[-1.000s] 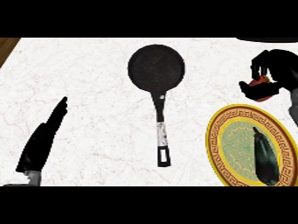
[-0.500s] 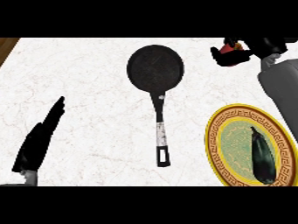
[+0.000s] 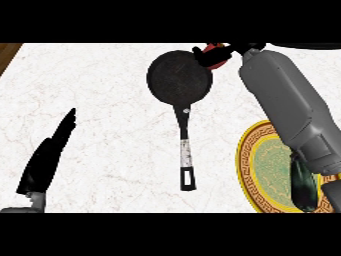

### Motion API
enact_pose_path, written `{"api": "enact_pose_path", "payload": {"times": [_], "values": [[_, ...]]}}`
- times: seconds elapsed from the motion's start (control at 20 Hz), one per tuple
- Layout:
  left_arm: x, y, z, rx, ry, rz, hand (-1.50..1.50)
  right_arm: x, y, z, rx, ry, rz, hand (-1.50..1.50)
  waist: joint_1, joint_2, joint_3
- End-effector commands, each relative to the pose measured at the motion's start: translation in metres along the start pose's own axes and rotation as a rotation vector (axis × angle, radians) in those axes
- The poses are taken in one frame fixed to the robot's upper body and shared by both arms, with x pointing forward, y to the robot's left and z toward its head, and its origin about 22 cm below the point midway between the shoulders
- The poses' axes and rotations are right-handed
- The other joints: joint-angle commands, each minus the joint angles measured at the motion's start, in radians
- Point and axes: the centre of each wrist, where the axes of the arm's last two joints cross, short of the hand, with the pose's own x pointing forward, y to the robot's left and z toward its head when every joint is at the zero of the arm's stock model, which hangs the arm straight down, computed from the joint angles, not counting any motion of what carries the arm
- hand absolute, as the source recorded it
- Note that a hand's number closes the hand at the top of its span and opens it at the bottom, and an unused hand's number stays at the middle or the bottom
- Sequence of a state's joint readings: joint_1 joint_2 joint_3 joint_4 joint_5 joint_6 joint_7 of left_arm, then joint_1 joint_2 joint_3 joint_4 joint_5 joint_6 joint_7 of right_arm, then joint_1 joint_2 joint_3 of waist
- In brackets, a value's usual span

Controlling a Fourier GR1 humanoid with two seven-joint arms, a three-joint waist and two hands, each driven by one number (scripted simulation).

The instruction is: Pick the bell pepper from the plate and place it in the pan

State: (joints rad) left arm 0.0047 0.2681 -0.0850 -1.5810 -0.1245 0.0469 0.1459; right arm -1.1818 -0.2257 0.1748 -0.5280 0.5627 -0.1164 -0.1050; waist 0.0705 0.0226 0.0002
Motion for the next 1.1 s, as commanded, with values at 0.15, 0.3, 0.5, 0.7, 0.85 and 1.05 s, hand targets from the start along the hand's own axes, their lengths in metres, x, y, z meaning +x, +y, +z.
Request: {"api": "enact_pose_path", "payload": {"times": [0.15,0.3,0.5,0.7,0.85,1.05], "values": [[0.004,-0.006,-0.007,-0.025,-0.017,-0.021,0.0,0.037,0.057,-0.012,0.103,0.015,-0.041,1.5,0.017,0.01,-0.001],[0.009,-0.003,0.0,-0.029,-0.019,-0.009,0.0,0.029,0.066,-0.008,0.169,0.038,0.005,1.5,0.03,0.011,0.0],[0.009,-0.003,-0.004,-0.028,-0.039,-0.006,0.0,0.028,0.081,-0.005,0.242,0.02,0.084,1.5,0.044,0.021,-0.001],[0.011,-0.008,-0.009,-0.045,-0.038,-0.017,0.0,0.019,0.104,0.007,0.359,0.196,-0.233,1.5,0.057,0.032,0.001],[0.016,-0.016,-0.012,-0.084,-0.052,-0.008,0.0,0.015,0.107,0.009,0.417,0.296,-0.293,-1.5,0.094,0.033,0.0],[0.02,-0.021,-0.017,-0.067,-0.07,-0.012,0.0,0.012,0.106,0.01,0.277,0.227,-0.478,-1.5,0.084,0.041,0.002]]}}
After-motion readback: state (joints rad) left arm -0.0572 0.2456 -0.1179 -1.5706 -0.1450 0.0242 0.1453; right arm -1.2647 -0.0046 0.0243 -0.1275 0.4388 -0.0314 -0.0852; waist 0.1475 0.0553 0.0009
